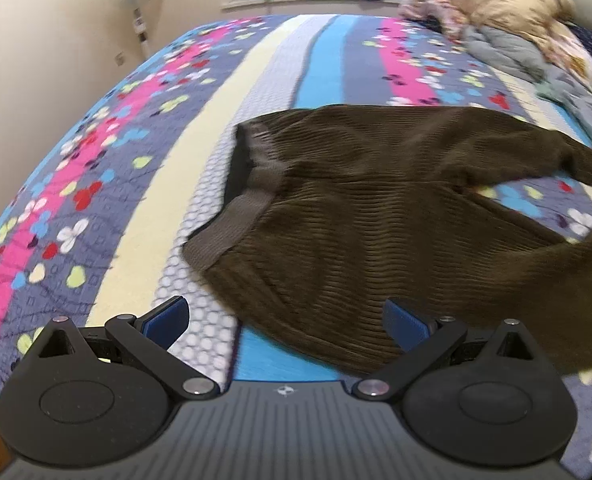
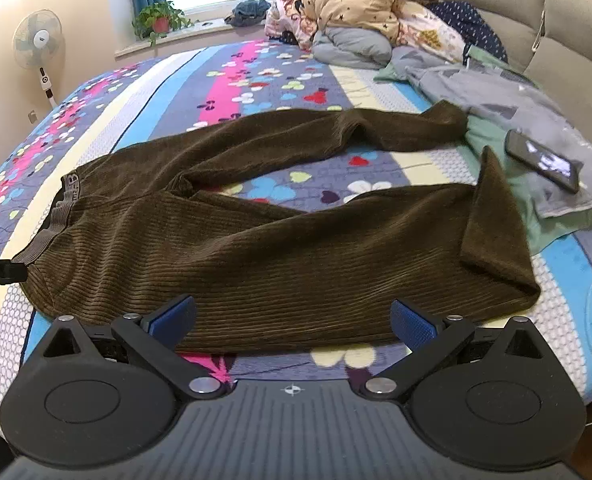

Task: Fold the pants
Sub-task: 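Grasp the waistband with the left tool while the right tool grasps the waistband corner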

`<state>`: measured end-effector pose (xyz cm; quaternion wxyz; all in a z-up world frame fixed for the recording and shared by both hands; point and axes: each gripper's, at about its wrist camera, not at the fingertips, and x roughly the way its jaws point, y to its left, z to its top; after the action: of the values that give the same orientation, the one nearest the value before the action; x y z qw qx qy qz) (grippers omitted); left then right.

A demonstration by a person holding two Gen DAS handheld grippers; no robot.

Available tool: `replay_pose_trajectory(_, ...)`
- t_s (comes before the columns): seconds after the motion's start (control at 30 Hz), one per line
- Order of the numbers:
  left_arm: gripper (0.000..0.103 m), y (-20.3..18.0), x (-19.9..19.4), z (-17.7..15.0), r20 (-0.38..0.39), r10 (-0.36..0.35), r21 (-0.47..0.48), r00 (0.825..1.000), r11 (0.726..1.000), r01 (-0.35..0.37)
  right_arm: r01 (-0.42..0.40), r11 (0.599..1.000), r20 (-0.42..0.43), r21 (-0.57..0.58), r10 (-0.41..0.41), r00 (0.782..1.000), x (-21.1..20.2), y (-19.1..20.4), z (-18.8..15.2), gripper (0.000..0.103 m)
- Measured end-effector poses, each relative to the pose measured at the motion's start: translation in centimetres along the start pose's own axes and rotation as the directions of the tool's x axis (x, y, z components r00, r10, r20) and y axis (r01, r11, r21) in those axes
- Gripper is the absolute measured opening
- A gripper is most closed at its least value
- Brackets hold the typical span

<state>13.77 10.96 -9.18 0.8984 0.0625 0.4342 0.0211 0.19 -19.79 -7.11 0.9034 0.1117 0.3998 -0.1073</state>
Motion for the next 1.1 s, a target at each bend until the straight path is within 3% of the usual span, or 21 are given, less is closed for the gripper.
replay_pose_trajectory(0.23,0.103,5.9,5.4,0.0,-0.009,0.052,-0.118,0.999,0.992,-0.053,-0.059,0.998,-0.043,-0.009,0.059,0.997,3.4,2.1,-0.3,0.103)
replay_pose_trajectory(0.37,0.103,8.4,9.3,0.5,-0.035,0.017,-0.214,0.999,0.977,-0.024,-0.114,0.993,-0.082,-0.002,0.113,0.99,5.4,3.9,0.1,0.103)
replay_pose_trajectory(0.47,0.103,9.3,11.5,0.8,-0.034,0.01,-0.277,0.999,0.961,-0.019,-0.178,0.984,-0.094,-0.024,0.175,0.98,7.6,6.6,2.5,0.103)
replay_pose_trajectory(0.73,0.103,11.1,15.1,0.3,0.03,-0.163,-0.38,0.986,0.91,0.163,-0.334,0.91,-0.11,-0.247,0.317,0.942,17.7,19.9,12.3,0.103)
replay_pose_trajectory(0.9,0.103,11.8,16.5,0.6,0.033,-0.193,-0.43,0.981,0.883,0.189,-0.381,0.883,-0.179,-0.274,0.342,0.922,25.8,28.3,16.6,0.103)
replay_pose_trajectory(0.93,0.098,11.8,16.5,0.8,0.042,-0.192,-0.436,0.98,0.879,0.191,-0.394,0.877,-0.199,-0.274,0.349,0.916,27.0,30.0,17.2,0.103)
replay_pose_trajectory(1.03,0.071,11.9,16.4,0.8,0.077,-0.189,-0.442,0.979,0.874,0.203,-0.423,0.872,-0.258,-0.248,0.361,0.896,30.7,35.3,18.5,0.103)
replay_pose_trajectory(1.1,0.065,12.0,16.5,0.7,0.096,-0.196,-0.442,0.976,0.87,0.218,-0.444,0.867,-0.301,-0.225,0.371,0.878,32.6,38.1,18.7,0.103)
